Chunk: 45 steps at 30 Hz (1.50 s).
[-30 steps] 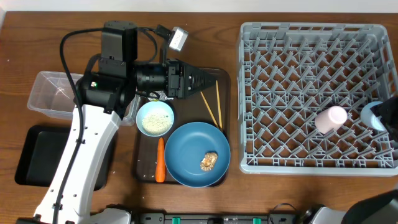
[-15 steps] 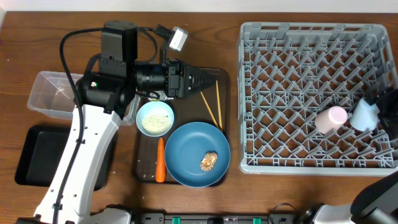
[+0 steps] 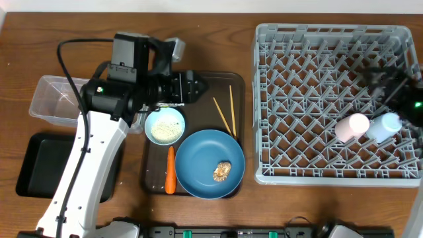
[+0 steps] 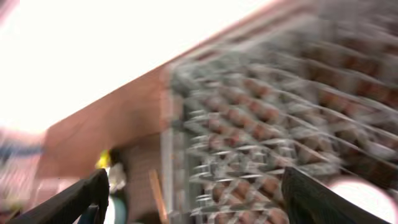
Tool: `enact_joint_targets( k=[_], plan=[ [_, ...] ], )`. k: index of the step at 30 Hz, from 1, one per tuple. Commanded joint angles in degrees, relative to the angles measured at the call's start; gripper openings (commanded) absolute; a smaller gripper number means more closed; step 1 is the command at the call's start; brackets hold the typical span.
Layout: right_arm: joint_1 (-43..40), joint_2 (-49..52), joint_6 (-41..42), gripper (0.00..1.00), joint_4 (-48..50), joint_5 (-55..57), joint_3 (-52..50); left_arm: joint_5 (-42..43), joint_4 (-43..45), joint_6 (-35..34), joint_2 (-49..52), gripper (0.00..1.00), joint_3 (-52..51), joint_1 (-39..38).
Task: Sort waste into correct bins and load items into the dishwasher rack
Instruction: 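Grasp the yellow snack wrapper with the left gripper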
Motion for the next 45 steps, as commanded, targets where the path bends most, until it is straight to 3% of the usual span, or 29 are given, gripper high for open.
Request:
enact_joint_targets(
  k=[1, 6, 11, 21, 27, 29, 31, 33, 34, 45],
  plan=[
    [5.73, -1.60, -1.79, 0.79, -0.28, 0.48, 0.57, -17.62, -2.95, 0.28, 0.02, 0.74, 0.24, 0.00],
    [12.41, -1.07, -1.81, 0.77, -1.33, 3.02, 0.52, -23.37, -6.05, 0.28, 1.75, 0.73, 0.11, -0.02],
    [14.88, -0.09, -1.81, 0.77, -1.51, 4.48, 0.52, -27.10, -3.65, 0.28, 7.08, 0.73, 0.02, -0.02],
    [15.82, 0.07, -1.86, 0.77, -2.99, 4.72, 0.52, -28.63, 12.79, 0.26, 26.49, 0.71, -0.02, -0.22],
    [15.82, 0.07, -2.08, 0.77, -3.50, 4.90, 0.52, -31.61, 17.09, 0.24, 32.68, 0.70, -0.02, -1.33],
    [15.82, 0.07, -2.08, 0.77, -3.48, 5.18, 0.52, -32.81, 17.68, 0.26, 34.23, 0.59, -0.02, -1.81],
    [15.82, 0.11, -2.05, 0.77, -3.63, 6.23, 0.52, -33.03, 17.88, 0.28, 35.23, 0.31, -0.02, -2.25],
    [15.82, 0.11, -2.05, 0.77, -3.85, 6.84, 0.50, -33.05, 17.90, 0.28, 35.41, 0.11, -0.02, -2.62],
    [15.82, 0.11, -2.08, 0.77, -3.91, 6.84, 0.52, -33.00, 17.81, 0.26, 35.12, 0.06, 0.04, -2.84],
    [15.82, 0.11, -2.25, 0.78, -4.02, 7.91, 0.52, -33.77, 11.87, 0.28, 16.70, 0.06, 0.22, -3.80]
  ],
)
